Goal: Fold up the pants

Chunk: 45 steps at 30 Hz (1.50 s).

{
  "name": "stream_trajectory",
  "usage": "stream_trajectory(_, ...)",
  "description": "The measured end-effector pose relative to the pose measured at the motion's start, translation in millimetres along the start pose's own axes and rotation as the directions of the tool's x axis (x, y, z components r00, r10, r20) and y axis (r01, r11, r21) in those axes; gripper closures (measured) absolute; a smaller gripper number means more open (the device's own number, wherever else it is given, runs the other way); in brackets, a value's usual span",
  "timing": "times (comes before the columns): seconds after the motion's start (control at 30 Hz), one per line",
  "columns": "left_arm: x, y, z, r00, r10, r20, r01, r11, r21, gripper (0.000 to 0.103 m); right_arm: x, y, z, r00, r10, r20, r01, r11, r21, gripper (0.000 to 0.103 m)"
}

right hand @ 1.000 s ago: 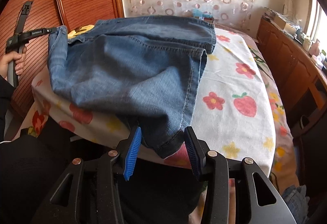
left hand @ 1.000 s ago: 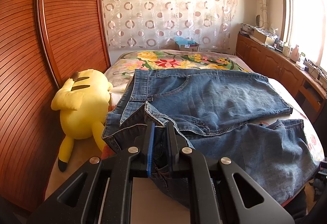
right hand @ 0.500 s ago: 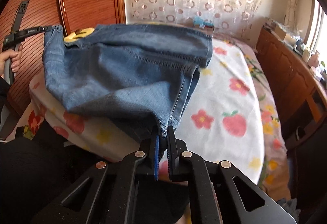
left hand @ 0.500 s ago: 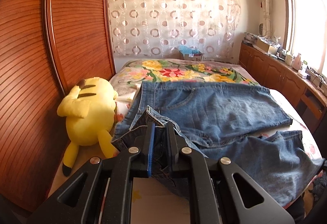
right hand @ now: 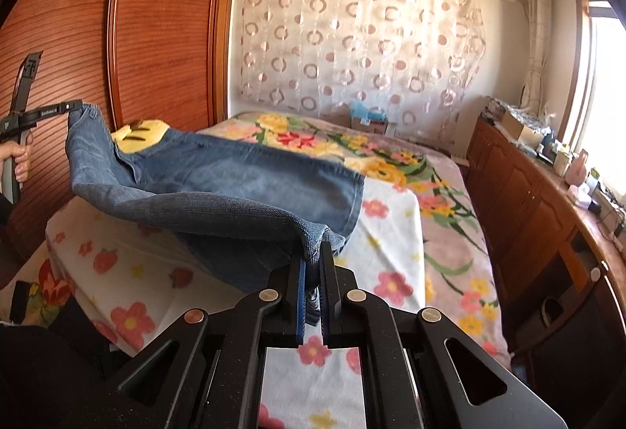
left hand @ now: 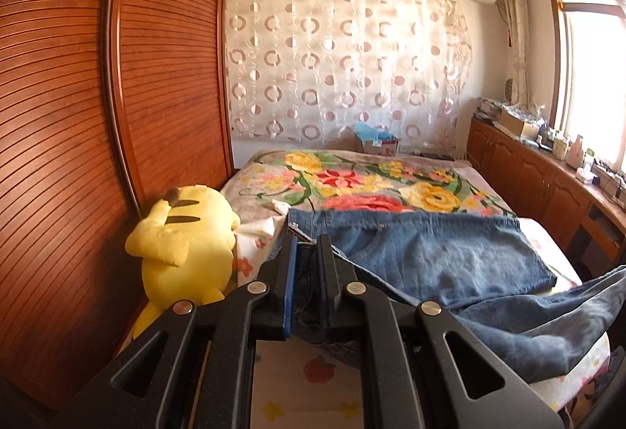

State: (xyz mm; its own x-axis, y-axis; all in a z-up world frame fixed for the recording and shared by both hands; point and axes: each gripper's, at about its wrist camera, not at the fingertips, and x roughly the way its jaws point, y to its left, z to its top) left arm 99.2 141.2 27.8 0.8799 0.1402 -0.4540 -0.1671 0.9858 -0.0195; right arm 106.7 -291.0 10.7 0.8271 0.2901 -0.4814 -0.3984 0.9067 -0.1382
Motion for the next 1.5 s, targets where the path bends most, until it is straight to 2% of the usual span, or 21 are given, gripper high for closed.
stream_trajectory(0.17, -2.6, 5.6, 12.0, 0.999, 0.010, 0.030, -0.009, 1.000, -0.015, 0.092, -11.7, -4.0, 5.7, 0.999, -0.005, 0.052, 0.005, 1.000, 0.006, 0.098)
stream_trajectory(0.3, 1.8, 3.1, 22.5, 0.999, 0.012, 0.044, -0.011, 1.000, -0.010, 0.092, -4.4, -5.8, 15.5, 0.997, -0.026, 0.074, 0.027, 1.000, -0.008, 0.098)
stream_trajectory(0.63, 26.6, -6.9, 33.3, 0.999, 0.024, 0.037, -0.025, 0.999, 0.021, 0.092, 47.5, -8.4, 23.3, 0.996, -0.055, 0.076, 0.056, 0.998, -0.012, 0.098)
stream_trajectory(1.0, 50.3, -19.6, 54.8, 0.999, 0.032, 0.026, -0.033, 0.998, 0.058, 0.092, 60.9, -18.0, 32.1, 0.996, -0.040, 0.082, 0.040, 0.999, 0.002, 0.098)
stream_trajectory(1.5, 117.2, -17.4, 93.8, 0.998, 0.057, 0.003, -0.057, 0.996, 0.062, 0.092, 94.9, -35.8, 53.3, 0.997, -0.040, 0.071, 0.040, 0.999, 0.008, 0.099)
